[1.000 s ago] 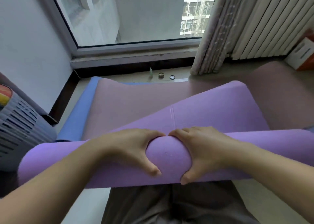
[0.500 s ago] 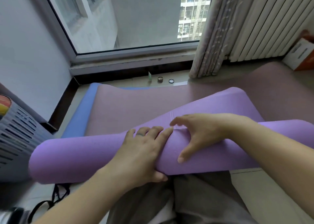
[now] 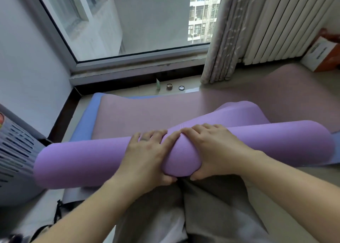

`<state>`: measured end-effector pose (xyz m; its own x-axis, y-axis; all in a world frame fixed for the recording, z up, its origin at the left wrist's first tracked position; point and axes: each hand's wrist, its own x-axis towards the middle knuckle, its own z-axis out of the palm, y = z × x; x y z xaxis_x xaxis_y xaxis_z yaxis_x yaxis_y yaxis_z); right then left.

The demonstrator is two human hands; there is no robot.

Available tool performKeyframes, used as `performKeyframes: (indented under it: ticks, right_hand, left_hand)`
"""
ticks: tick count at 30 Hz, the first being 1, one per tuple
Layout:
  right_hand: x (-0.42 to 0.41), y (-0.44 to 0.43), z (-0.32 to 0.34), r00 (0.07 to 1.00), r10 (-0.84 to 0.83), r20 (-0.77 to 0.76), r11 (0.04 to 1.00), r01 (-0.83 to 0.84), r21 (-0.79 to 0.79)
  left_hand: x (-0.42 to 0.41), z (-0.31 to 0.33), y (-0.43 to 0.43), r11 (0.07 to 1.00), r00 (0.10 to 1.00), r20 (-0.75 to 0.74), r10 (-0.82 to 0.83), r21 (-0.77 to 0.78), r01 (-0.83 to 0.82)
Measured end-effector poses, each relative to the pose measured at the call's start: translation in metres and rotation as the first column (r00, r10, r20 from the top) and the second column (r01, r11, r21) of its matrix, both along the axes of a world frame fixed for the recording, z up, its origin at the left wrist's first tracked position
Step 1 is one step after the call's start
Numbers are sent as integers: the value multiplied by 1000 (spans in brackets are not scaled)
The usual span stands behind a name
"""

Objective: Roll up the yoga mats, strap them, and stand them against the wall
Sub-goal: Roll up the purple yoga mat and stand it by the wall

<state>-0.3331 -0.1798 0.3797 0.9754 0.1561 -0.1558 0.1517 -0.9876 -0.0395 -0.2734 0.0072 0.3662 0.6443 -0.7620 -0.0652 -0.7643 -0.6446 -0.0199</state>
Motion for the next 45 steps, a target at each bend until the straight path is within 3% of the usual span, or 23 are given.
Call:
performKeyframes:
  ticks: [4,8,12,20,26,31,35,39,42,45]
  right_hand:
    - [24,-8,19,997,30,-73,998,-26,54]
    - [29,-16,57,999,45,-21,998,-44,53]
    - [2,-11,74,990,81,-116,977,-56,206]
    - [-24,5,31,952,110,-287,970,-39,242]
    - [-12,3,26,948,82,-309,964,3,266]
    - [-34,20,34,980,118,-161,993,-113,40]
    - [-27,23,12,993,75,-93,995,-80,-57]
    - [-9,12,13,990,52,-132,999,-52,9]
    - [11,6,19,971,55,-232,995,-34,94]
    - [32,6,22,931,52,-360,991,-3,135]
  left_hand:
    - [20,17,-6,997,999,-48,19,-72,-22]
    - [22,60,-7,995,1000,11,3,-99,-2]
    - [-2,85,7,997,998,-46,-53,-66,50]
    - [-33,49,21,999,971,-236,-40,13,44]
    - [-5,38,24,998,815,-577,54,51,-30]
    - [30,48,9,978,700,-696,158,208,-15]
    - [34,52,6,981,772,-617,152,189,-43]
    - [8,47,14,990,984,-145,102,112,-86]
    - [-20,22,25,992,995,41,91,87,-94]
    - [-16,1,36,995,990,103,97,15,-100]
